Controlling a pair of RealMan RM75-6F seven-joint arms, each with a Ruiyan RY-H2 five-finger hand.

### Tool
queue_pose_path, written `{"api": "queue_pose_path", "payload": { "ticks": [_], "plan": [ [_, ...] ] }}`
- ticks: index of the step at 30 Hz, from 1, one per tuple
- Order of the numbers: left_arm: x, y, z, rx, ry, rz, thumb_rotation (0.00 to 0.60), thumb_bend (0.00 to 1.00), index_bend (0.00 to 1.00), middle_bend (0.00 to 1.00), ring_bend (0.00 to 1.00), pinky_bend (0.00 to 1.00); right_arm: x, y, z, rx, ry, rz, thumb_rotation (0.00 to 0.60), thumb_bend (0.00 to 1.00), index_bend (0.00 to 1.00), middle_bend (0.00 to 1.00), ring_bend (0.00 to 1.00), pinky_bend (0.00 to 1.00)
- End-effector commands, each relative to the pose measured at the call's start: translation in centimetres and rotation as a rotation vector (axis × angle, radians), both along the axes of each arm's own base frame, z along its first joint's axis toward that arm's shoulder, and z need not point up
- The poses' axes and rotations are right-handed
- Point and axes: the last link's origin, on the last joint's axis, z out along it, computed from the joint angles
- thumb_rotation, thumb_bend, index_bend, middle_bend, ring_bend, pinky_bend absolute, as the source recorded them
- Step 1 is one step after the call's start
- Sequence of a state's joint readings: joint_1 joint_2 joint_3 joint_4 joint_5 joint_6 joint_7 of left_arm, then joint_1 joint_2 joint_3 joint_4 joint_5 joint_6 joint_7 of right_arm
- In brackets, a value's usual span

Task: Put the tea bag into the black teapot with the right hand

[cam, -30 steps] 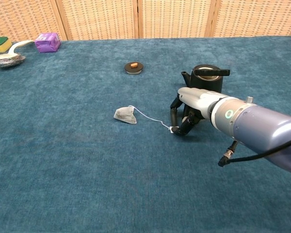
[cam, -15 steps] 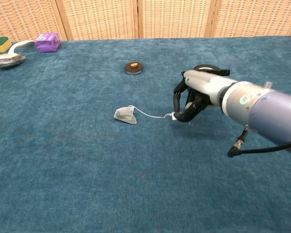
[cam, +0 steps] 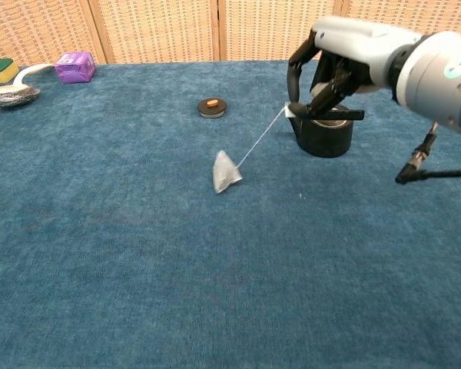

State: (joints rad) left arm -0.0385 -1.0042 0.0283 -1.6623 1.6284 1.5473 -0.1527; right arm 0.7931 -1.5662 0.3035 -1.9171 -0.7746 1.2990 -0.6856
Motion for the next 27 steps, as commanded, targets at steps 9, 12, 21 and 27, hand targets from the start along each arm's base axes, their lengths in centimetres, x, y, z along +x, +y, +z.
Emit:
{"api": "queue_pose_path", "payload": {
  "ticks": [9, 12, 21, 27],
  "plan": [
    [0.7, -0.4, -1.2, -0.033, -0.042, -0.019, 0.600, 0.29, 0.21, 0.19, 0.08, 0.13, 1.2, -1.3, 3.1, -0.048, -0.018, 0.013, 0.600, 0.49, 0.61, 1.00, 1.00, 1.00],
    [0.8, -0.5, -1.4, -0.039, -0.050, -0.020, 0.600, 0.29, 0.21, 0.19, 0.08, 0.13, 1.3, -1.8, 3.9, -0.065, -0.022, 0.010, 0.600, 0.49, 0.61, 1.00, 1.00, 1.00],
    [0.6, -0.7, -1.8, -0.049, -0.060, -0.015, 0.600, 0.29, 0.21, 0.19, 0.08, 0.13, 2.3, -4.1, 7.2, -0.136, -0.046, 0.002, 0.600, 0.49, 0.61, 1.00, 1.00, 1.00],
    [0.3, -0.7, -1.9, -0.049, -0.062, -0.005, 0.600, 0.29, 0.21, 0.19, 0.08, 0.13, 2.5, -5.6, 8.3, -0.175, -0.016, -0.011, 0.600, 0.49, 0.61, 1.00, 1.00, 1.00]
  ]
}}
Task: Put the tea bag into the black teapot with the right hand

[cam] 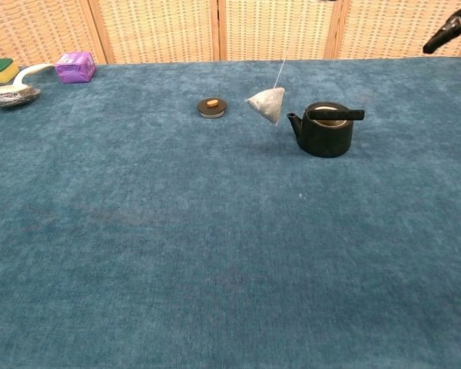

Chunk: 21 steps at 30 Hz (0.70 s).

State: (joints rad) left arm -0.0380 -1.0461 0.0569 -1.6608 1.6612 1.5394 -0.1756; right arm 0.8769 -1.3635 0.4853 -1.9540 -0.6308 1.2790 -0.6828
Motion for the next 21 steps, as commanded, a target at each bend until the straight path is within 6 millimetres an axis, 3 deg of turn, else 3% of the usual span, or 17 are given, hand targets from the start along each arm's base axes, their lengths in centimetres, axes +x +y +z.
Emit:
{"api": "queue_pose_path", "payload": {
  "ticks": [1, 21],
  "plan": [
    [-0.1, 0.0, 0.0, 0.000, 0.000, 0.004, 0.600, 0.29, 0.21, 0.19, 0.08, 0.13, 0.0, -0.7, 0.5, -0.014, 0.012, -0.010, 0.600, 0.49, 0.61, 1.00, 1.00, 1.00],
    [-0.5, 0.4, -0.2, -0.008, 0.011, 0.017, 0.600, 0.29, 0.21, 0.19, 0.08, 0.13, -3.2, -3.5, 0.7, -0.021, 0.058, -0.100, 0.600, 0.49, 0.61, 1.00, 1.00, 1.00]
  ]
}}
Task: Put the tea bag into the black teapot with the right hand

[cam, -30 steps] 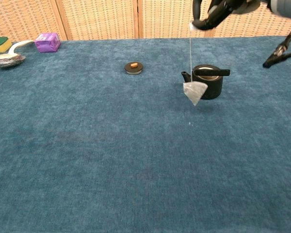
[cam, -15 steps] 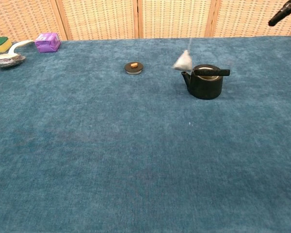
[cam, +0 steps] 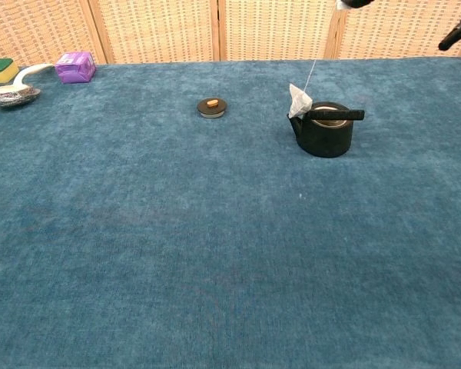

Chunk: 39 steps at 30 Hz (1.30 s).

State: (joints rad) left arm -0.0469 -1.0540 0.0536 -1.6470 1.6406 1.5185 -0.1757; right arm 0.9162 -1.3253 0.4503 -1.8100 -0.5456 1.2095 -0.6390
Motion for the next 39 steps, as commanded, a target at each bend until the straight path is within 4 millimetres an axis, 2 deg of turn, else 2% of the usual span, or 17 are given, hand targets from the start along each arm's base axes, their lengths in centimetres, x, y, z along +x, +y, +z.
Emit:
{"api": "queue_pose_path", "payload": {
  "ticks": [1, 12, 18, 27, 39],
  "plan": [
    [0.0, 0.1, 0.0, -0.001, 0.003, 0.001, 0.600, 0.29, 0.21, 0.19, 0.08, 0.13, -0.5, -0.5, 0.4, -0.012, -0.011, -0.017, 0.600, 0.49, 0.61, 1.00, 1.00, 1.00],
    [0.2, 0.3, -0.3, -0.008, 0.002, -0.004, 0.600, 0.29, 0.21, 0.19, 0.08, 0.13, -1.7, -0.3, 1.5, -0.026, -0.006, -0.036, 0.600, 0.49, 0.61, 1.00, 1.00, 1.00],
    [0.2, 0.2, -0.3, -0.007, 0.001, -0.003, 0.600, 0.29, 0.21, 0.19, 0.08, 0.13, -1.6, 0.0, 0.6, 0.004, -0.003, -0.027, 0.600, 0.49, 0.61, 1.00, 1.00, 1.00],
    [-0.2, 0.0, -0.2, -0.004, 0.003, 0.009, 0.600, 0.30, 0.21, 0.19, 0.08, 0.13, -0.4, -0.1, -0.4, 0.020, 0.000, -0.013, 0.600, 0.49, 0.61, 1.00, 1.00, 1.00],
    [-0.8, -0.1, -0.4, -0.009, -0.002, 0.020, 0.600, 0.29, 0.21, 0.19, 0.08, 0.13, 0.3, 0.4, -3.0, 0.080, 0.054, -0.009, 0.600, 0.49, 0.61, 1.00, 1.00, 1.00]
  ]
}}
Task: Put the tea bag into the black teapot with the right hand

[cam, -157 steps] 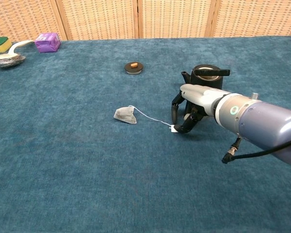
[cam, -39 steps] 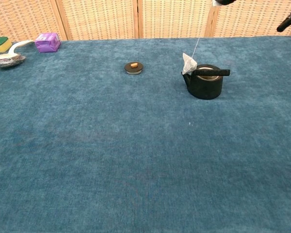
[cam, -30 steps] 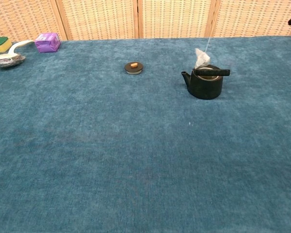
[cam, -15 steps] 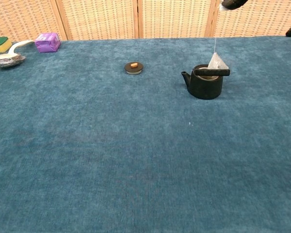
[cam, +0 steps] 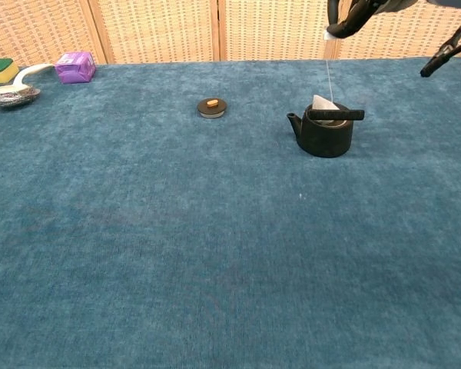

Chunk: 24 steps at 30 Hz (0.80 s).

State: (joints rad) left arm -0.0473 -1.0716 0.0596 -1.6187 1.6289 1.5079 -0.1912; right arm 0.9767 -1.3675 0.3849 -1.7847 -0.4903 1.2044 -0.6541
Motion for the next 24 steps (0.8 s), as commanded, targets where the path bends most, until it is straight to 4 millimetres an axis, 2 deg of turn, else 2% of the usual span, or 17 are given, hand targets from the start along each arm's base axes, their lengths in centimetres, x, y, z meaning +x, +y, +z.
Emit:
{"api": "queue_pose_path", "payload": {
  "ticks": [1, 8, 14, 22, 24],
  "plan": [
    [-0.2, 0.0, 0.1, 0.003, 0.001, 0.005, 0.600, 0.29, 0.21, 0.19, 0.08, 0.13, 0.1, 0.3, -0.6, 0.012, 0.020, 0.006, 0.600, 0.49, 0.61, 1.00, 1.00, 1.00],
    [-0.4, -0.2, 0.0, 0.000, -0.005, 0.007, 0.600, 0.29, 0.21, 0.19, 0.08, 0.13, 0.4, 1.2, -1.8, 0.042, 0.058, 0.025, 0.600, 0.49, 0.61, 1.00, 1.00, 1.00],
    [-0.4, -0.3, 0.1, 0.004, -0.006, 0.009, 0.600, 0.29, 0.21, 0.19, 0.08, 0.13, -0.1, 0.8, -2.0, 0.039, 0.086, 0.009, 0.600, 0.49, 0.61, 1.00, 1.00, 1.00],
    [-0.4, -0.3, 0.1, 0.002, -0.002, 0.008, 0.600, 0.29, 0.21, 0.19, 0.08, 0.13, -2.9, 0.0, -1.3, 0.039, 0.119, -0.056, 0.600, 0.49, 0.61, 1.00, 1.00, 1.00],
    [-0.3, -0.3, 0.0, -0.002, -0.002, 0.006, 0.600, 0.29, 0.21, 0.19, 0.08, 0.13, -4.2, -0.1, -1.0, 0.045, 0.129, -0.083, 0.600, 0.49, 0.60, 1.00, 1.00, 1.00]
  ]
}}
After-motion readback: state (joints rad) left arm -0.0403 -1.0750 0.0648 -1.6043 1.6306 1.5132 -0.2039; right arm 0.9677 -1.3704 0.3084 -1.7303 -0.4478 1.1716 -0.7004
